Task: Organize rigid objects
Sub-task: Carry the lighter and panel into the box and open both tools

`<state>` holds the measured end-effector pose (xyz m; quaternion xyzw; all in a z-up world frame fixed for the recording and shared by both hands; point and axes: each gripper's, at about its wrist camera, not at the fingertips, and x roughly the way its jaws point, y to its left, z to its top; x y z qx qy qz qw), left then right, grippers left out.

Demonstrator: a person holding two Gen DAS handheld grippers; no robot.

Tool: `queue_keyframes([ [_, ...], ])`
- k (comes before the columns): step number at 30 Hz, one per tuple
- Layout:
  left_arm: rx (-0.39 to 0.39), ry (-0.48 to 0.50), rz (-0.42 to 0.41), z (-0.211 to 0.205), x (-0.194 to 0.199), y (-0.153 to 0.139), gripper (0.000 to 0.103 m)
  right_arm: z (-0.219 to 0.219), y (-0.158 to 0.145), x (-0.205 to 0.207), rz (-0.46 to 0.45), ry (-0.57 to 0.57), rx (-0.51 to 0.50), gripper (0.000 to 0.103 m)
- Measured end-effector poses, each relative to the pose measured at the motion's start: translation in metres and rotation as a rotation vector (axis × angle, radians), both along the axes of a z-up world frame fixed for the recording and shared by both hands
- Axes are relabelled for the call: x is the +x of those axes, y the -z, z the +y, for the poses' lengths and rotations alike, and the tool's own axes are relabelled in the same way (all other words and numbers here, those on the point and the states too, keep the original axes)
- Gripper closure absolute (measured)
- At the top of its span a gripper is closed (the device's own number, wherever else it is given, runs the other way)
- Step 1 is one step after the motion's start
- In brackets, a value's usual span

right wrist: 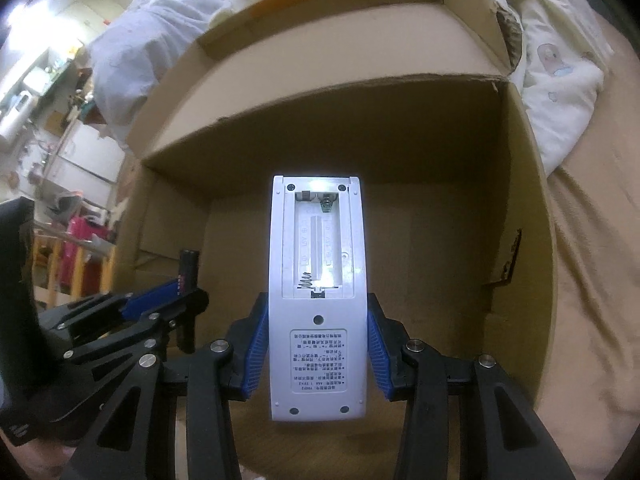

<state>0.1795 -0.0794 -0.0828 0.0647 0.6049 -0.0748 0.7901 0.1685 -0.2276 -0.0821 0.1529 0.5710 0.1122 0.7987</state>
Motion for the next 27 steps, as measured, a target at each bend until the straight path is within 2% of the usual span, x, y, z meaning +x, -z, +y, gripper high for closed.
queue_keyframes([
  [3,0.019,-0.012,0.015,0.002,0.002,0.005,0.085,0.003,0.001,0.004,0.004,-0.010,-0.047,0.056],
  [9,0.047,-0.004,0.020,0.001,0.006,0.011,0.085,0.006,0.007,0.009,0.014,-0.006,-0.076,0.057],
  [14,0.027,-0.013,-0.005,0.000,0.005,0.004,0.085,0.008,0.011,0.010,0.031,-0.012,-0.087,0.056],
  [18,0.025,-0.004,-0.010,0.000,0.004,0.000,0.085,0.009,-0.001,0.008,-0.026,-0.002,-0.086,0.053],
  [20,0.022,-0.004,-0.007,-0.002,0.003,-0.003,0.076,0.007,-0.009,0.007,-0.062,0.006,-0.076,0.045],
  [21,0.016,-0.005,-0.003,-0.002,0.003,-0.004,0.061,0.005,-0.013,0.007,-0.081,0.017,-0.074,0.041],
  [22,0.004,-0.008,0.006,-0.003,0.002,-0.006,0.040,0.003,-0.016,0.007,-0.095,0.028,-0.069,0.040],
  [23,-0.011,-0.012,0.014,-0.004,0.001,-0.007,0.033,0.000,-0.019,0.007,-0.104,0.034,-0.051,0.039],
  [26,-0.031,0.000,-0.011,-0.006,-0.004,-0.017,0.031,-0.005,-0.023,0.008,-0.119,0.039,-0.004,0.035],
  [27,-0.032,-0.001,-0.025,-0.006,-0.006,-0.021,0.027,-0.006,-0.025,0.009,-0.124,0.041,0.001,0.034],
])
